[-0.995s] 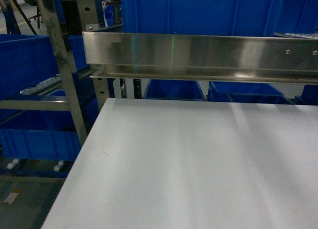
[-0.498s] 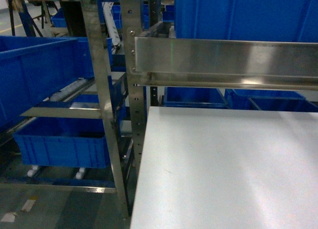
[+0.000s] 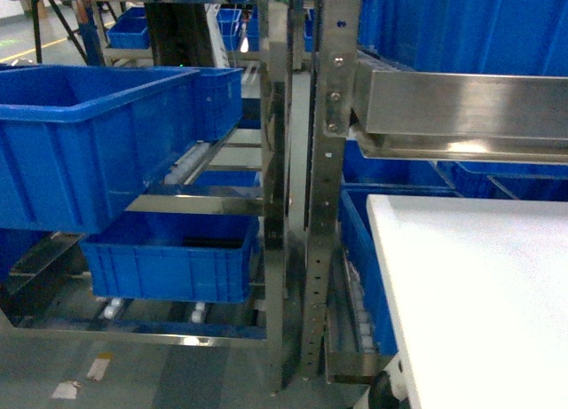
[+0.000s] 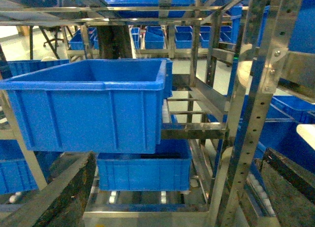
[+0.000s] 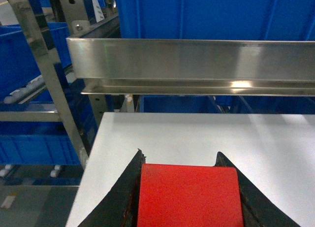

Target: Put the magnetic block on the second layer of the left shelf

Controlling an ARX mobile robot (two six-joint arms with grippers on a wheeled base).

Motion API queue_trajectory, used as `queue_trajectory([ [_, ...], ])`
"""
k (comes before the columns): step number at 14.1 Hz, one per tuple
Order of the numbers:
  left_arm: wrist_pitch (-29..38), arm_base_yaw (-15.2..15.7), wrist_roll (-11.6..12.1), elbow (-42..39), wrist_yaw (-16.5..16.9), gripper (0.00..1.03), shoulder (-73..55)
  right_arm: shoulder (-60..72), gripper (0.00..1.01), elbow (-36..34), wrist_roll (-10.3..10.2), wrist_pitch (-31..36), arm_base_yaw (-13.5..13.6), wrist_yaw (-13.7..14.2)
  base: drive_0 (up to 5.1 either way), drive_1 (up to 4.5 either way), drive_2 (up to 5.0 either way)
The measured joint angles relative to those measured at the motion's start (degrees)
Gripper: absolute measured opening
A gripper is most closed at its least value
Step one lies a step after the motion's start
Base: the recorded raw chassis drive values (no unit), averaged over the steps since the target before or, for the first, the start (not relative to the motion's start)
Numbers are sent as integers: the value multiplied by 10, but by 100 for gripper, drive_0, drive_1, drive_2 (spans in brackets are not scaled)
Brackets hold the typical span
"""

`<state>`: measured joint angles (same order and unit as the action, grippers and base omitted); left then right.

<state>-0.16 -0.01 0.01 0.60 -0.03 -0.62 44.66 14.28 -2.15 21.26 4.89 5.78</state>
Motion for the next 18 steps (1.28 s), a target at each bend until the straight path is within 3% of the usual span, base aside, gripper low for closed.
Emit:
queue_trajectory([
  [18, 0, 0, 0, 0, 0, 98, 0, 0, 33, 0, 0, 1, 0, 0, -489, 304, 179],
])
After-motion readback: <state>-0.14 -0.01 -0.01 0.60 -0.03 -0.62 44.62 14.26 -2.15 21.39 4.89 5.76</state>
